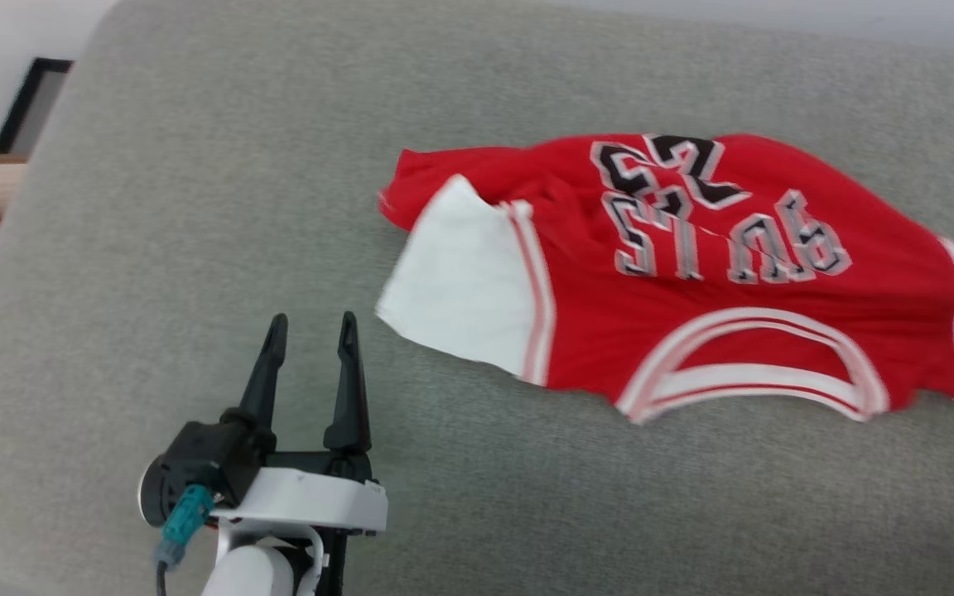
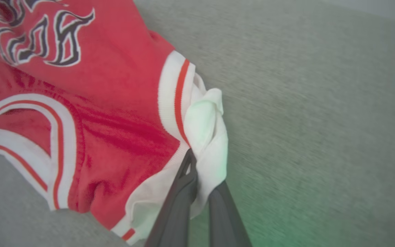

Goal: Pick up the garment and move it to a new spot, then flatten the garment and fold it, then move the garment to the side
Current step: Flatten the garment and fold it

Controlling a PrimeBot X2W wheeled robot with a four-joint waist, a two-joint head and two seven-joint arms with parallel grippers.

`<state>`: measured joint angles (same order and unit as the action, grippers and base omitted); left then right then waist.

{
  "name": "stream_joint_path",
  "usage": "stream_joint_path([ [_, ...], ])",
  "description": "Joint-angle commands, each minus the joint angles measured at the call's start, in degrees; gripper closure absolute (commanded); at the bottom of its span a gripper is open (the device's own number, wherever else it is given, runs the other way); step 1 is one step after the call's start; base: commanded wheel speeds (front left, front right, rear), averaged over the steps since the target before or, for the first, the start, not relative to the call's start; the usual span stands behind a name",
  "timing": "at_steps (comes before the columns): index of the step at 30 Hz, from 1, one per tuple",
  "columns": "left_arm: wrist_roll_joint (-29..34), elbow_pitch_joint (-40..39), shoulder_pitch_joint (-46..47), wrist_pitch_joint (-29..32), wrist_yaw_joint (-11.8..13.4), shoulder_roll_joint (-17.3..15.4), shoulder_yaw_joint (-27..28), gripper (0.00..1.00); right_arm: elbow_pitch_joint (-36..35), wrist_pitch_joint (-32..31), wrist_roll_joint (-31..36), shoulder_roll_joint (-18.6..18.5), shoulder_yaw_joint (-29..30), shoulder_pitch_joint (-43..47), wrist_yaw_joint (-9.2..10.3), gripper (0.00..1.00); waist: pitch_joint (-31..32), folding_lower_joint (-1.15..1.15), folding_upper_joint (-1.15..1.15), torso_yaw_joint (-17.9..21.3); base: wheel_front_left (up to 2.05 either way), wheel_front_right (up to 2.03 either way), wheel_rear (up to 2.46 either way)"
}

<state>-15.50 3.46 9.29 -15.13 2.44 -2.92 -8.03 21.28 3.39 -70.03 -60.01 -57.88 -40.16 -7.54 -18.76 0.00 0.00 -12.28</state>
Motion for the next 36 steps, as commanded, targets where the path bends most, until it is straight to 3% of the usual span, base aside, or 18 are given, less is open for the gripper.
stream_joint_path([
  [1,0.7,0.0,0.6,0.0,-0.4,0.0,0.2,0.0,1.6,1.1,-0.6,-0.8,1.3,1.4,0.1,1.0,-1.3,0.0,0.0,1.9,0.0,0.0,0.0],
  [11,1.5,0.4,0.9,0.0,-1.4,0.0,0.9,0.0,10.8,5.2,-2.0,-2.3,7.5,6.4,0.1,1.0,-1.8,0.0,0.0,3.1,0.0,0.0,0.0],
  [17,2.1,1.9,0.9,0.0,-2.8,0.0,0.8,0.0,16.3,6.4,0.9,1.4,10.1,6.9,0.09,1.0,-1.3,0.0,0.0,4.1,0.0,0.0,0.0],
  [18,2.4,2.5,1.1,0.0,-3.3,0.0,0.7,0.0,16.8,6.8,1.5,2.0,10.6,6.7,0.09,0.59,-1.1,0.0,0.0,4.4,0.0,0.0,0.0],
  [19,2.7,3.1,1.5,0.0,-3.9,-0.3,0.6,0.0,17.5,7.4,2.1,2.6,11.2,6.5,0.09,0.04,-0.9,0.0,0.0,4.7,0.0,0.0,0.0],
  [20,2.9,3.7,2.0,0.0,-4.5,-0.5,0.5,0.0,18.1,7.9,2.1,3.4,11.8,6.5,0.09,0.0,-0.7,0.0,0.0,5.1,0.0,0.0,0.0],
  [25,4.0,5.9,6.0,0.9,-7.2,-3.9,-0.6,0.0,20.7,10.5,4.7,5.8,15.3,8.0,0.09,0.0,0.2,0.0,0.0,7.0,0.0,0.0,0.0],
  [28,3.2,5.9,9.6,5.0,-8.7,-6.6,-2.4,0.0,20.7,11.5,6.1,6.9,19.1,8.8,0.09,0.0,0.7,0.0,0.0,8.5,0.0,0.0,0.0],
  [32,-1.3,5.6,14.8,16.2,-9.8,-10.9,-6.3,0.0,15.1,11.8,9.8,9.7,28.1,10.7,0.09,0.0,1.3,0.0,0.0,10.9,0.0,0.0,0.0],
  [36,-13.1,6.2,20.1,34.5,-9.9,-15.6,-12.8,0.0,8.3,11.7,17.1,13.9,38.7,15.3,0.09,0.0,1.7,0.0,0.0,13.2,0.0,0.0,0.0],
])
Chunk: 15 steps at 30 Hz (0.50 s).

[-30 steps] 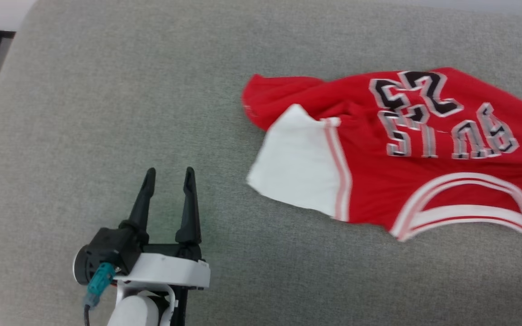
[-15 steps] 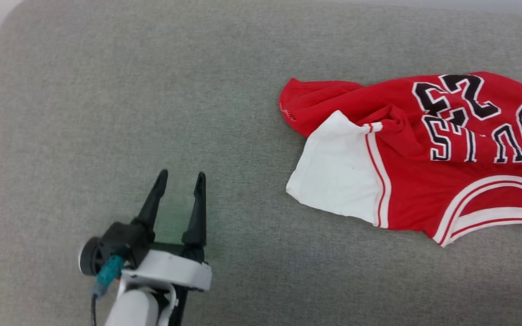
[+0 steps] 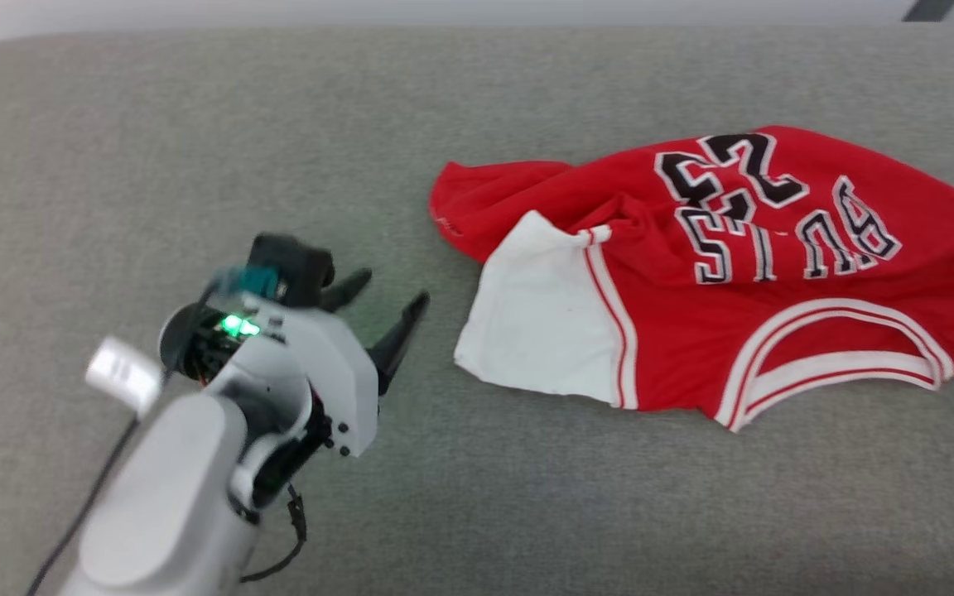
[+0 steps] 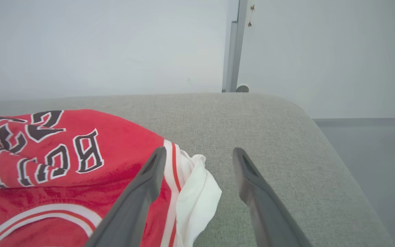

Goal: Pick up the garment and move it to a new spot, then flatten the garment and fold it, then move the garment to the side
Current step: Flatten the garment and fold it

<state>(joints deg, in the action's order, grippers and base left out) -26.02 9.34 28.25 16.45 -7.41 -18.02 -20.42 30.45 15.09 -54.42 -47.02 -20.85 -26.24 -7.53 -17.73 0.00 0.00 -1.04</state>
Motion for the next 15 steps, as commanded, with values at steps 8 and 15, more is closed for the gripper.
stream_joint_path([
  [8,-19.2,3.4,9.4,33.1,0.4,-3.8,-3.8,0.0,-11.8,-0.3,13.6,10.3,13.8,9.1,0.08,0.0,0.4,0.0,0.0,5.9,0.0,0.0,0.0],
  [15,-20.6,9.0,13.5,37.1,1.6,-1.6,-4.7,0.0,-19.3,-4.2,19.2,15.9,18.7,11.2,0.08,0.0,-1.3,0.0,0.0,8.9,0.0,0.0,0.0],
])
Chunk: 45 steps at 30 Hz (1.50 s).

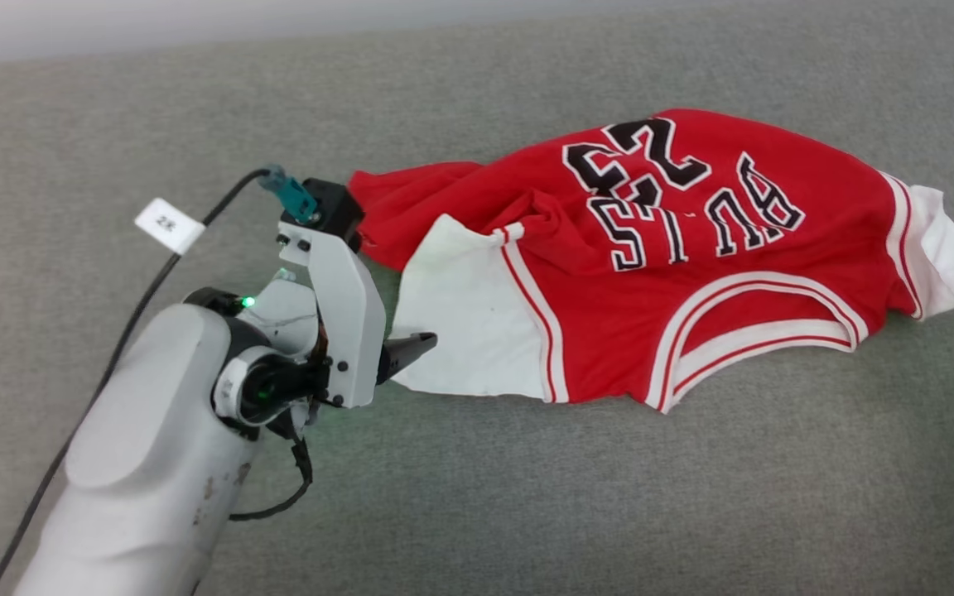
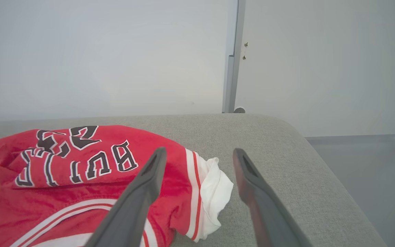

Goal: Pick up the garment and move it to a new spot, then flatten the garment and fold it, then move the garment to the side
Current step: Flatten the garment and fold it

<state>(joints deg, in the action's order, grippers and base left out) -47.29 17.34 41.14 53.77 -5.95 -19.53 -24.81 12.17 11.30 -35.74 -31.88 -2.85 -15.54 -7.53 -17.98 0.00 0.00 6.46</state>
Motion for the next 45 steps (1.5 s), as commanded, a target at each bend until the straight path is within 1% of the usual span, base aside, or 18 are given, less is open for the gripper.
stream_joint_path([
  [1,1.2,2.0,0.9,-0.6,0.1,0.0,-0.7,0.0,-1.8,-0.9,1.2,1.4,1.1,0.7,0.08,0.0,-1.3,0.0,0.0,1.7,0.0,0.0,0.0],
  [5,2.4,7.4,1.6,-2.6,-0.2,0.7,-1.6,0.0,-4.7,-2.9,3.0,3.5,2.9,1.2,0.08,0.0,-1.8,0.0,0.0,2.4,0.0,0.0,0.0],
  [6,2.3,8.6,1.5,-3.3,-0.4,0.9,-1.9,0.22,-5.4,-3.3,3.4,3.8,3.4,1.3,0.08,0.0,-1.9,0.0,0.0,2.4,0.0,0.0,0.0],
  [7,1.5,9.7,1.5,-3.8,-0.5,1.3,-1.7,0.6,-6.0,-3.8,3.6,4.2,3.8,1.5,0.08,0.0,-1.9,0.0,0.0,2.4,0.0,0.0,0.0],
  [8,1.1,10.4,1.6,-4.3,-0.7,1.6,-1.7,0.85,-6.4,-4.2,4.0,4.5,4.2,1.8,0.08,0.0,-2.0,0.0,0.0,2.3,0.0,0.0,0.0],
  [9,0.6,11.1,1.7,-4.6,-0.9,1.8,-1.6,1.0,-6.9,-4.5,4.3,4.7,4.6,2.2,0.08,0.0,-1.9,0.0,0.0,2.1,0.0,0.0,0.0],
  [12,-0.3,11.8,2.3,-5.5,-1.1,0.8,-1.3,1.0,-8.4,-5.6,5.1,5.1,5.8,2.8,0.08,0.0,-1.7,0.0,0.0,1.3,0.0,0.0,0.0],
  [17,0.3,12.7,3.5,-8.1,-1.0,-3.5,1.1,1.0,-10.0,-7.1,5.7,5.6,6.3,4.1,0.08,0.0,-1.4,0.0,0.0,-0.1,0.0,0.0,0.0],
  [25,1.4,10.5,1.2,-8.3,2.5,-8.5,3.2,1.0,-11.4,-8.7,5.3,4.7,5.7,5.2,0.08,0.0,-1.3,0.0,0.0,-1.5,0.0,0.0,0.0],
  [30,4.3,9.4,0.0,-9.2,5.4,-11.5,3.1,1.0,-12.0,-9.6,5.3,3.3,4.1,5.2,0.08,0.0,-1.4,0.0,0.0,-1.9,0.0,0.0,0.0],
  [32,5.6,9.4,-0.4,-9.7,6.5,-12.2,2.8,1.0,-12.4,-10.1,5.4,2.4,2.8,5.2,0.08,0.0,-1.4,0.0,0.0,-2.1,0.0,0.0,0.0],
  [34,6.6,9.2,-0.4,-10.2,7.0,-12.7,2.4,1.0,-12.6,-10.3,5.4,1.9,2.1,5.2,0.08,0.0,-1.4,0.0,0.0,-2.2,0.0,0.0,0.0],
  [38,7.5,8.8,-0.8,-13.0,7.2,-12.5,2.4,1.0,-13.3,-11.9,6.1,-1.5,-1.9,4.3,0.08,0.0,-1.5,0.0,0.0,-2.6,0.0,0.0,0.0],
  [39,7.6,8.6,-0.9,-14.1,7.1,-12.4,2.5,0.97,-13.6,-12.5,6.2,-2.5,-3.3,3.9,0.08,0.0,-1.4,0.0,0.0,-2.7,0.0,0.0,0.0],
  [40,7.2,8.4,-1.1,-15.3,7.1,-11.9,2.9,0.73,-13.9,-13.1,6.1,-3.5,-4.9,3.5,0.08,0.0,-1.4,0.0,0.0,-2.9,0.0,0.0,0.0],
  [41,7.1,8.0,-1.3,-16.4,6.8,-11.5,2.9,0.18,-14.2,-13.7,6.1,-4.7,-6.5,3.2,0.09,0.0,-1.3,0.0,0.0,-3.2,0.0,0.0,0.0],
  [42,7.2,7.6,-1.6,-17.5,6.5,-11.4,2.9,0.0,-14.7,-14.5,5.9,-6.1,-8.4,2.9,0.08,0.0,-1.2,0.0,0.0,-3.4,0.0,0.0,0.0],
  [45,8.5,5.9,-2.5,-21.3,7.0,-11.1,3.0,0.0,-16.3,-17.5,4.8,-11.2,-14.5,1.9,0.09,0.0,-0.8,0.0,0.0,-4.5,0.0,0.0,0.0],
])
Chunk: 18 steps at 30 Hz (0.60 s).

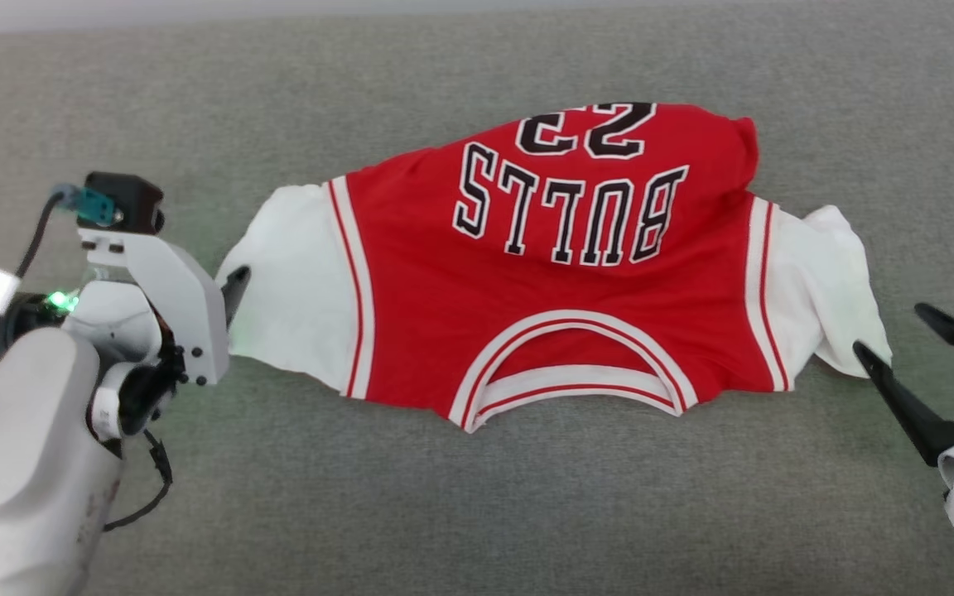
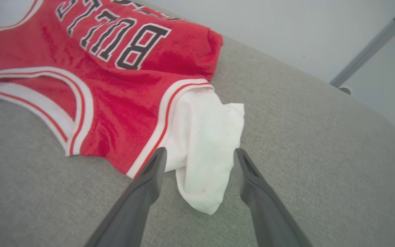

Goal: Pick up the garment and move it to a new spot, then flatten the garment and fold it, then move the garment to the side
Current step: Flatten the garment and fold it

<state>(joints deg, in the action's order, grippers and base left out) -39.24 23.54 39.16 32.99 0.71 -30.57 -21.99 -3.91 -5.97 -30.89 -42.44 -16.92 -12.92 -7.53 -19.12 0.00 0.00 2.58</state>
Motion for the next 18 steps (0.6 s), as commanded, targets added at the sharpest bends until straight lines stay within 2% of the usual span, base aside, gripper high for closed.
stream_joint_path([
  [1,1.2,-1.0,-0.9,-2.2,0.8,0.0,0.2,0.0,-0.8,-1.3,-0.5,-2.5,-2.4,-1.4,0.08,0.0,0.4,0.0,0.0,-1.1,0.0,0.0,0.0],
  [8,4.7,-8.5,-7.1,-17.9,5.7,4.0,1.4,0.0,-3.4,-8.0,-4.1,-14.7,-16.4,-7.3,0.09,0.0,0.6,0.0,0.0,-4.9,0.0,0.0,0.0],
  [14,7.8,-13.2,-13.7,-30.8,8.0,8.6,0.0,0.0,-3.2,-11.0,-4.4,-24.6,-28.0,-13.9,0.09,0.0,-0.4,0.0,0.0,-9.4,0.0,0.0,0.0],
  [18,9.6,-13.9,-17.3,-37.9,9.2,11.1,-1.0,0.0,-2.1,-11.5,-5.8,-27.2,-34.1,-18.7,0.09,0.0,-1.5,0.0,0.0,-11.6,0.0,0.0,0.0],
])
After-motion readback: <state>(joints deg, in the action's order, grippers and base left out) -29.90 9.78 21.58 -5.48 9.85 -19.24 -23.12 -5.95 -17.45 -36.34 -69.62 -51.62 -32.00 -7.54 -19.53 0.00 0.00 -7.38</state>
